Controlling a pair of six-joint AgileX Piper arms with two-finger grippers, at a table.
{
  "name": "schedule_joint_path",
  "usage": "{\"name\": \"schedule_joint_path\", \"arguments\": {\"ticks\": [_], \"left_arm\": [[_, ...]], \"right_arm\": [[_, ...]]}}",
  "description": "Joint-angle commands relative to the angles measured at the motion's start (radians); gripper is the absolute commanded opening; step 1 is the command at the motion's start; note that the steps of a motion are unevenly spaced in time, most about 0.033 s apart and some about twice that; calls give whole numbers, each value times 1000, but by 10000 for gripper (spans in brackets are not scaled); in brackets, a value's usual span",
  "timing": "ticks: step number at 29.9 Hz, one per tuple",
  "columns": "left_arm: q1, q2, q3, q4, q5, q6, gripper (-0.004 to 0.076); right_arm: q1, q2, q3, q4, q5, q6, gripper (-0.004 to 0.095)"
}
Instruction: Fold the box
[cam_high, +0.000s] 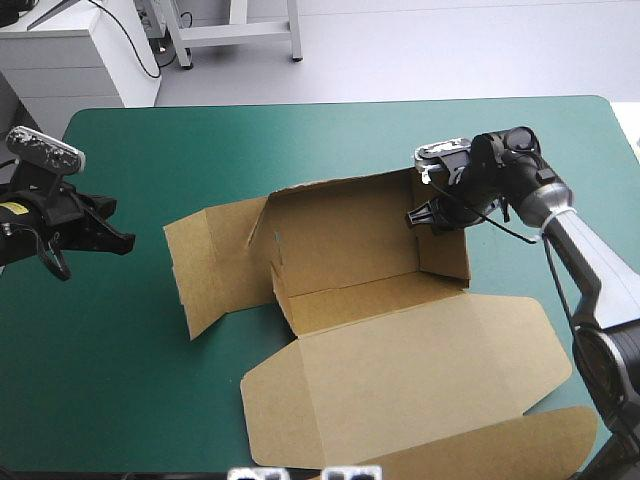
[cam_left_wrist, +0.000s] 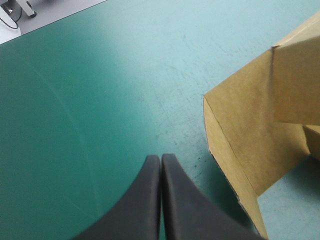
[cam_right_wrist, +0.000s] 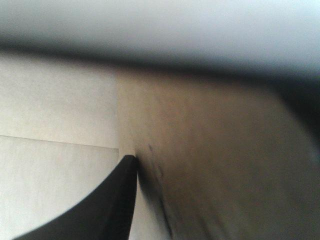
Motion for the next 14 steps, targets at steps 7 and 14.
{"name": "schedule_joint_path", "arguments": {"ticks": [7,14], "left_arm": [[-2,-25,-25,-57,-38,-14,-8],[-2,-25,-25,-75,-40,-14,-9]], "right_arm": [[-5,35,-77,52,-131,22,204],[-5,35,-144,73,-149,10,720]]}}
